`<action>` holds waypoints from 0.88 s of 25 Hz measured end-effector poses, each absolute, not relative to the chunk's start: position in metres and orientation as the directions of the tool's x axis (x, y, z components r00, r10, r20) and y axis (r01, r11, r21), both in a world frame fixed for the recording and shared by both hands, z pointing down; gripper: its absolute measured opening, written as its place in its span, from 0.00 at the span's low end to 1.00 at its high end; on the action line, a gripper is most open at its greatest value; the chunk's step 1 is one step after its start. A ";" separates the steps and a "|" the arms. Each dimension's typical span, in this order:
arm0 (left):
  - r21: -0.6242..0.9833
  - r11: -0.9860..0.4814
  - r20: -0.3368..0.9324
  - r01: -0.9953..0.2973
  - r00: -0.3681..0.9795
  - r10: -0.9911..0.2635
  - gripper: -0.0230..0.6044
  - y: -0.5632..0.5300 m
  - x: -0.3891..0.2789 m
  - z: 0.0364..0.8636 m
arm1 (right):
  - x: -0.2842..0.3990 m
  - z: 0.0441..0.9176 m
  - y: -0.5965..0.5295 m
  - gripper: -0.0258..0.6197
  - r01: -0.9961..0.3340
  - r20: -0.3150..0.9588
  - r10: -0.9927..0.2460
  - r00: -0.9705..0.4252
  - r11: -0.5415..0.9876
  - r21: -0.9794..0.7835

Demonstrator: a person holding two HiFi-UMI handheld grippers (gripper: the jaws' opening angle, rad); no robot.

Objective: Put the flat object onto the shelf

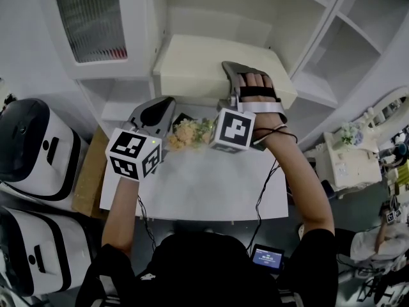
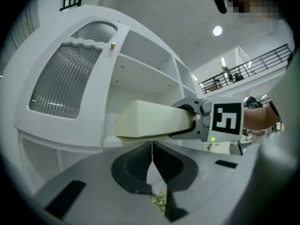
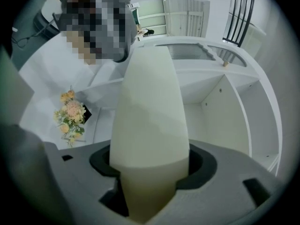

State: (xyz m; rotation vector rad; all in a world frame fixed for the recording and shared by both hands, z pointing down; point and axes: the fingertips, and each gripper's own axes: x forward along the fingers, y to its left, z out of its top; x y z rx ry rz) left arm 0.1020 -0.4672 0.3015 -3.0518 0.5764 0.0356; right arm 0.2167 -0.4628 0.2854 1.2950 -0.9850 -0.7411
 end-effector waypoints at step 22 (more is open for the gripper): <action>0.035 -0.920 -0.010 -0.391 0.920 -0.392 0.05 -0.489 0.099 0.318 | 0.248 0.311 -0.493 0.58 -0.128 0.244 -0.863 0.442 0.208 0.970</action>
